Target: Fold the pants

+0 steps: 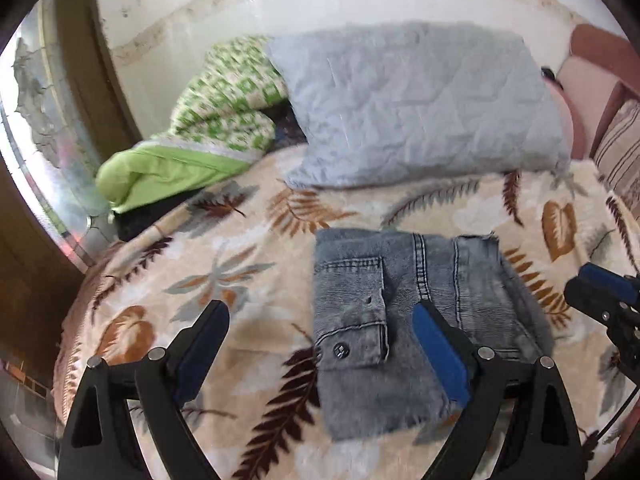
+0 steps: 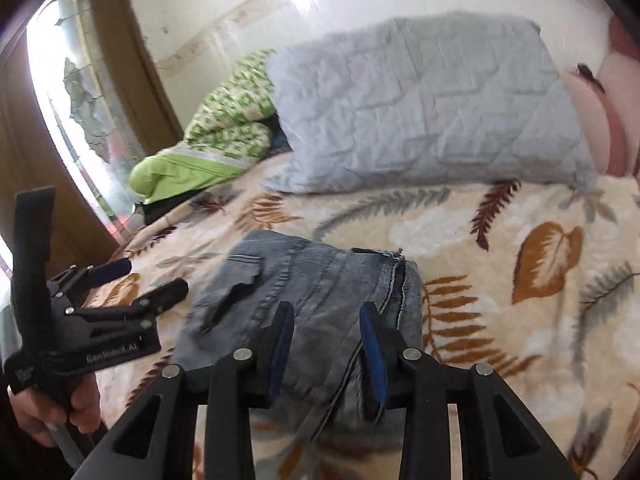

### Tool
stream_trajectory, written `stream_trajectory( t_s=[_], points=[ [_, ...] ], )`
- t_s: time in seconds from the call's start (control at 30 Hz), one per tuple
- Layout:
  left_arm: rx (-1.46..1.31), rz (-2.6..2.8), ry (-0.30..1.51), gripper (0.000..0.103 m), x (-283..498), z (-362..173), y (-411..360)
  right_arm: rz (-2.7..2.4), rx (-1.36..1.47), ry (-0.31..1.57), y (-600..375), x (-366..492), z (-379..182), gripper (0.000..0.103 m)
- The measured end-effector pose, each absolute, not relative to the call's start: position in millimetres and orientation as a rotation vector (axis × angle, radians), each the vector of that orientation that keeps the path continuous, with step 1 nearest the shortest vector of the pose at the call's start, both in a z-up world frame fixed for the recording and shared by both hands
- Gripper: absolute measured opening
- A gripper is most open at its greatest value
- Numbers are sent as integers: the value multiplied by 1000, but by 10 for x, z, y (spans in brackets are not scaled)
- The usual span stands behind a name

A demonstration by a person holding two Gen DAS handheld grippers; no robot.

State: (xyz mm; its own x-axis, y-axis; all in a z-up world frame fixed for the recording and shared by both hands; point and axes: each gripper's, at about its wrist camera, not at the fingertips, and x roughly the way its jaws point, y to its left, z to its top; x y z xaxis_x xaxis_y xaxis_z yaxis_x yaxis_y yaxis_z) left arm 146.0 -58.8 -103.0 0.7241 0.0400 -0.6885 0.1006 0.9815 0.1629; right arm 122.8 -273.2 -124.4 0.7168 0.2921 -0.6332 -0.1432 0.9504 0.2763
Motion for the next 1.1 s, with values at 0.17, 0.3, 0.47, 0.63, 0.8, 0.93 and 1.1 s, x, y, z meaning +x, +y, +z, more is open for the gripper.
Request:
stream_trajectory(
  t_s=[0.17, 0.3, 0.47, 0.63, 0.8, 0.93, 1.1],
  points=[
    [146, -22, 673, 95, 972, -555, -347, 241, 211, 640, -2679, 632, -789, 55],
    [152, -3, 603, 95, 652, -249, -227, 248, 159, 572, -2551, 203, -510, 55],
    [144, 4, 540, 102, 278, 37, -125, 248, 87, 518, -2312, -200, -239, 55],
    [132, 19, 484, 102, -37, 250, -13, 236, 56, 464, -2172, -553, -34, 59],
    [139, 37, 442, 102, -280, 408, 68, 216, 19, 415, -2090, -845, 139, 61],
    [145, 55, 423, 103, -447, 507, 95, 213, 9, 374, -2058, -1063, 293, 62],
    [156, 59, 393, 103, -626, 618, 128, 199, 3, 306, -2055, -1338, 525, 68]
  ],
)
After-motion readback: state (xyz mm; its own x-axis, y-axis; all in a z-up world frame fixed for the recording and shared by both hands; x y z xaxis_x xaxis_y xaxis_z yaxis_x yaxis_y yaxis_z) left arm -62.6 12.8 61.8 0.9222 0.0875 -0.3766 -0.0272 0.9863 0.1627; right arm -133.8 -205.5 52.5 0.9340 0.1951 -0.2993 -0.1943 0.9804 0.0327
